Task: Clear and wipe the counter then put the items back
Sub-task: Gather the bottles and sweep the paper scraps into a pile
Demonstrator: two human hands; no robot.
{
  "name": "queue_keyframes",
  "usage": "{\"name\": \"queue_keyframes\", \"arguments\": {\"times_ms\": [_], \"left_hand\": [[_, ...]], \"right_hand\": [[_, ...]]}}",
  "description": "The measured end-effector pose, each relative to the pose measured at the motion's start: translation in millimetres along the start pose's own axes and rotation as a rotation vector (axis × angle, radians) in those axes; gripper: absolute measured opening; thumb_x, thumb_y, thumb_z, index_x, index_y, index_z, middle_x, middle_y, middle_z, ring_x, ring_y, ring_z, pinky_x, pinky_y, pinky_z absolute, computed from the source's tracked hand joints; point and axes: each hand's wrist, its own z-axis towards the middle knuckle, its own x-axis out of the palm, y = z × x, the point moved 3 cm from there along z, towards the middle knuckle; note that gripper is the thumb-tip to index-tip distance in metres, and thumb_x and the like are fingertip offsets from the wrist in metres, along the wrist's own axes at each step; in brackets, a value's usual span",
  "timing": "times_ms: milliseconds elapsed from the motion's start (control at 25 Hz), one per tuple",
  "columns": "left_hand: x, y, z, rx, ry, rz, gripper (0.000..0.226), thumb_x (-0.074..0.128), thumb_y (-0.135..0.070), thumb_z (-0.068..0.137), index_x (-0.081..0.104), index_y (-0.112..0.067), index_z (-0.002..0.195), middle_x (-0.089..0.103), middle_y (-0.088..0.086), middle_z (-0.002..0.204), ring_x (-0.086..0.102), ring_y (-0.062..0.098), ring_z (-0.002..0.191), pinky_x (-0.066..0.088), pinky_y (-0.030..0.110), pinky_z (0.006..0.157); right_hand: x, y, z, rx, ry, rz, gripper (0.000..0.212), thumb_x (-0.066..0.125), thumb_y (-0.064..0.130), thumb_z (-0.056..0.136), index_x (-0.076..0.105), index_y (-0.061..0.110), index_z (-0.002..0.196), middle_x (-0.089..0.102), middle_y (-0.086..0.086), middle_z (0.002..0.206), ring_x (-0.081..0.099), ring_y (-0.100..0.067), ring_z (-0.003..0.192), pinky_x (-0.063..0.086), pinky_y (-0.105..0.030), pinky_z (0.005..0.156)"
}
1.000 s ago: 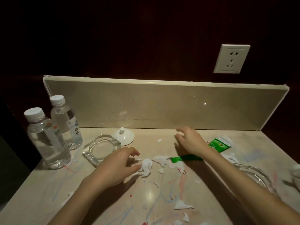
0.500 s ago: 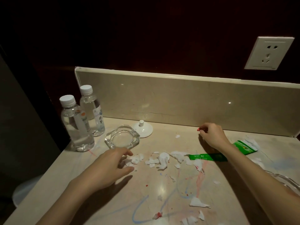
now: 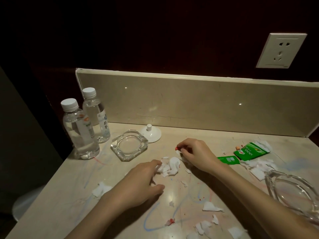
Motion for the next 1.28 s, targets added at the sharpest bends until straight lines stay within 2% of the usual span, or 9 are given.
{"name": "queue_keyframes", "arguments": {"times_ms": [360, 520, 560, 640, 760, 960, 1080, 1200, 1280], "left_hand": [[11.4, -28.1, 24.0, 0.135, -0.005, -0.051, 0.061, 0.063, -0.04, 0.086, 0.037, -0.026, 0.14, 0.05, -0.006, 0.135, 0.048, 0.012, 0.119, 0.037, 0.022, 0.091], [17.0, -40.3, 27.3, 0.193, 0.034, -0.063, 0.063, 0.062, -0.04, 0.088, 0.034, -0.025, 0.143, 0.05, -0.006, 0.136, 0.047, 0.012, 0.121, 0.033, 0.018, 0.087], [16.7, -41.2, 27.9, 0.202, 0.042, -0.064, 0.063, 0.062, -0.04, 0.088, 0.035, -0.025, 0.142, 0.05, -0.005, 0.135, 0.047, 0.012, 0.121, 0.033, 0.018, 0.086], [12.0, -38.0, 28.6, 0.209, 0.039, -0.068, 0.06, 0.063, -0.04, 0.087, 0.038, -0.027, 0.14, 0.052, -0.007, 0.134, 0.049, 0.011, 0.119, 0.035, 0.019, 0.086], [-4.6, -20.2, 25.2, 0.172, 0.014, -0.039, 0.063, 0.064, -0.041, 0.086, 0.037, -0.029, 0.141, 0.048, -0.009, 0.138, 0.048, 0.006, 0.123, 0.035, 0.018, 0.092], [-18.8, 12.5, 13.2, 0.089, 0.061, 0.042, 0.069, 0.065, -0.048, 0.083, 0.034, -0.029, 0.141, 0.045, -0.009, 0.141, 0.043, 0.007, 0.127, 0.034, 0.021, 0.098], [-9.6, 9.1, 9.6, 0.09, 0.097, 0.044, 0.072, 0.067, -0.047, 0.081, 0.034, -0.028, 0.142, 0.046, -0.008, 0.14, 0.044, 0.011, 0.125, 0.036, 0.023, 0.099], [-0.2, -4.2, 10.2, 0.106, 0.077, 0.046, 0.071, 0.067, -0.043, 0.081, 0.034, -0.027, 0.141, 0.05, -0.005, 0.135, 0.048, 0.014, 0.12, 0.037, 0.024, 0.091], [5.6, -15.3, 11.7, 0.112, 0.071, 0.043, 0.071, 0.067, -0.041, 0.081, 0.034, -0.025, 0.142, 0.051, -0.003, 0.133, 0.05, 0.016, 0.117, 0.036, 0.024, 0.085]], "right_hand": [[-19.5, 8.3, -54.3, 0.008, 0.01, 0.013, 0.026, 0.051, 0.024, 0.096, 0.065, 0.02, 0.117, 0.064, 0.007, 0.116, 0.056, -0.006, 0.102, 0.047, -0.023, 0.09], [-73.8, -81.1, -58.8, 0.45, -0.162, -0.203, 0.044, 0.046, 0.035, 0.097, 0.049, 0.011, 0.134, 0.05, -0.008, 0.136, 0.046, -0.022, 0.123, 0.037, -0.035, 0.102], [-83.7, -103.9, -60.3, 0.574, -0.124, -0.242, 0.047, 0.044, 0.039, 0.097, 0.047, 0.008, 0.132, 0.05, -0.014, 0.134, 0.045, -0.027, 0.122, 0.038, -0.038, 0.1], [-90.6, -130.3, -62.2, 0.725, -0.007, -0.259, 0.044, 0.04, 0.046, 0.097, 0.05, 0.007, 0.113, 0.055, -0.018, 0.113, 0.051, -0.028, 0.101, 0.041, -0.036, 0.082], [-78.3, -119.2, -59.3, 0.645, 0.141, -0.296, 0.043, 0.035, 0.043, 0.1, 0.055, 0.006, 0.109, 0.058, -0.014, 0.099, 0.055, -0.026, 0.088, 0.039, -0.034, 0.07], [-54.5, -60.8, -68.7, 0.498, 0.068, -0.187, 0.043, 0.037, 0.048, 0.098, 0.059, 0.011, 0.094, 0.06, -0.008, 0.088, 0.055, -0.02, 0.076, 0.037, -0.031, 0.061], [-41.5, -34.2, -73.1, 0.41, 0.112, -0.21, 0.04, 0.04, 0.047, 0.097, 0.058, 0.013, 0.106, 0.059, -0.006, 0.1, 0.054, -0.02, 0.085, 0.04, -0.033, 0.071], [-33.5, -12.8, -77.8, 0.336, 0.129, -0.208, 0.046, 0.044, 0.046, 0.096, 0.05, 0.016, 0.131, 0.052, -0.003, 0.129, 0.051, -0.017, 0.108, 0.04, -0.029, 0.088], [-29.6, -1.0, -82.0, 0.293, 0.121, -0.189, 0.051, 0.046, 0.045, 0.095, 0.044, 0.017, 0.138, 0.044, -0.001, 0.14, 0.047, -0.017, 0.12, 0.038, -0.029, 0.099]]}}
